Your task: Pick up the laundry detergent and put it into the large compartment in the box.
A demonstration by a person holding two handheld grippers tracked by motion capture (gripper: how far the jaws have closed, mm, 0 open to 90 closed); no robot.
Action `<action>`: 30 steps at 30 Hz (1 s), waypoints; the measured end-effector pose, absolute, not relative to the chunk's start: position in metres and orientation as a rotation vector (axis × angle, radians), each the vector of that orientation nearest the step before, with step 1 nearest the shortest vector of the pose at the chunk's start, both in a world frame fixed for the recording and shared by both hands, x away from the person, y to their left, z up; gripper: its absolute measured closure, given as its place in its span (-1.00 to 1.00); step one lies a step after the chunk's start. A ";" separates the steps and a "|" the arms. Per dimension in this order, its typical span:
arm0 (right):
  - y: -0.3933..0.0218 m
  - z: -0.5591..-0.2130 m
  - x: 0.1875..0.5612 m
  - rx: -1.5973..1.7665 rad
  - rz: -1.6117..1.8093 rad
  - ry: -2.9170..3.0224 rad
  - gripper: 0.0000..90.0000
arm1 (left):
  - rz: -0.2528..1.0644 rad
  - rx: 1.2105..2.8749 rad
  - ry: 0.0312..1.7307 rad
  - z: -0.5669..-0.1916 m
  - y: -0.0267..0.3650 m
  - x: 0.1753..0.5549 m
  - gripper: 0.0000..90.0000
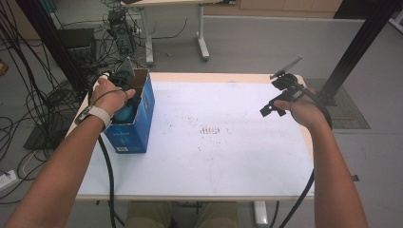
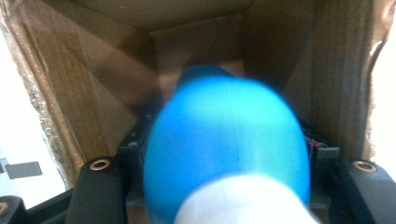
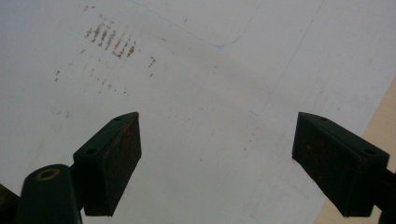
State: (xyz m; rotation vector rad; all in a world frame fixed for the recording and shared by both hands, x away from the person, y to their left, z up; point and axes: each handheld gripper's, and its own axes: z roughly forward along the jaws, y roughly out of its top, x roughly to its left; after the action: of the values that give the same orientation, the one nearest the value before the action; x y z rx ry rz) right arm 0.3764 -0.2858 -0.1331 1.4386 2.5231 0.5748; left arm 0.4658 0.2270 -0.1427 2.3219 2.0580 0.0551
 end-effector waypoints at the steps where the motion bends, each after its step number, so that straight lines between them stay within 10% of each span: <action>1: -0.286 -0.133 0.377 1.438 0.574 2.523 -0.66 | 0.053 2.321 2.059 -0.143 0.227 0.466 -0.21; 30: -0.279 -0.134 0.379 1.428 0.563 2.537 -0.65 | 0.024 2.266 2.068 -0.137 0.241 0.465 -0.37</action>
State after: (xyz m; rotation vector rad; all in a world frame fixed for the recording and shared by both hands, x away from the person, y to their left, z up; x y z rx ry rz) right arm 0.3787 -0.2794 -0.1338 1.4283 2.5373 0.5635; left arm 0.4647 0.2407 -0.1366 2.2660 2.0678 0.0237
